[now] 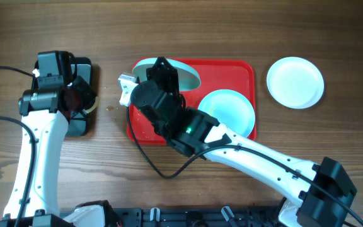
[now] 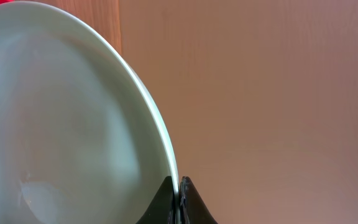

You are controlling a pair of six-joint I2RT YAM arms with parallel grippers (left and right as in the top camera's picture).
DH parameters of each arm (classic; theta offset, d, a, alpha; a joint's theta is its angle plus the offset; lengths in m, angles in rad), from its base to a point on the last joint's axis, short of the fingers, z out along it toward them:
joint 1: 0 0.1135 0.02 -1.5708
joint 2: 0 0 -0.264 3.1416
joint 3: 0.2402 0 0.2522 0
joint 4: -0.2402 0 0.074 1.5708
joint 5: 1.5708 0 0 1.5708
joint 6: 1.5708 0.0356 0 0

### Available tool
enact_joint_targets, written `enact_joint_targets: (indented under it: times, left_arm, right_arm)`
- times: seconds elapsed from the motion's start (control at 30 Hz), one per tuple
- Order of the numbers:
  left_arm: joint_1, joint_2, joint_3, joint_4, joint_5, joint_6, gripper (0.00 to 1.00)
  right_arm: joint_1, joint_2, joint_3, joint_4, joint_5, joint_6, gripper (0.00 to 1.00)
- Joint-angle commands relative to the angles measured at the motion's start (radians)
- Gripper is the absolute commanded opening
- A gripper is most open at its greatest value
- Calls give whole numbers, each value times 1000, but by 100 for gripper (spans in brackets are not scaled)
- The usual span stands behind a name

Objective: Clean dirty plates on tray and stack at the side

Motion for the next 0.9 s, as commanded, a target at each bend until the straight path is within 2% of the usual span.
enact_joint_targets:
  times: [0.0,0.1,0.27,0.3,0.37,0.43,0.5,0.57,0.73,0.87]
  left_arm:
    - [7,-10,-3,0,16,18,4]
    - [7,-10,-3,0,15,18,4]
    - [6,-10,-3,-1,19,18,4]
    - [6,-10,-3,0,39,19,4]
    - [6,-10,-3,10,103,21,4]
    - [6,-10,-3,35,222,95,4]
    - [5,-9,-3,60,350,127,4]
    - [-9,-5,-3,79,423,127,4]
    - [-89,26,-4,93,427,123,4]
    - [-182,87,-4,116,427,122,4]
  right_arm:
    - [-7,-12,11,5,-3,119,4]
    - [-29,-12,11,-21,-60,219,4]
    - [-228,3,10,-259,-550,789,4]
    - [-287,16,10,-293,-654,950,4]
    - [-397,50,10,-340,-832,1205,4]
    - [-486,103,10,-373,-1024,1359,4]
    - [-519,168,8,-371,-1132,1382,4]
    - [-515,243,5,-373,-1140,1382,4]
    - [-507,351,5,-364,-1118,1448,4]
    - [-507,362,5,-346,-1067,1485,4]
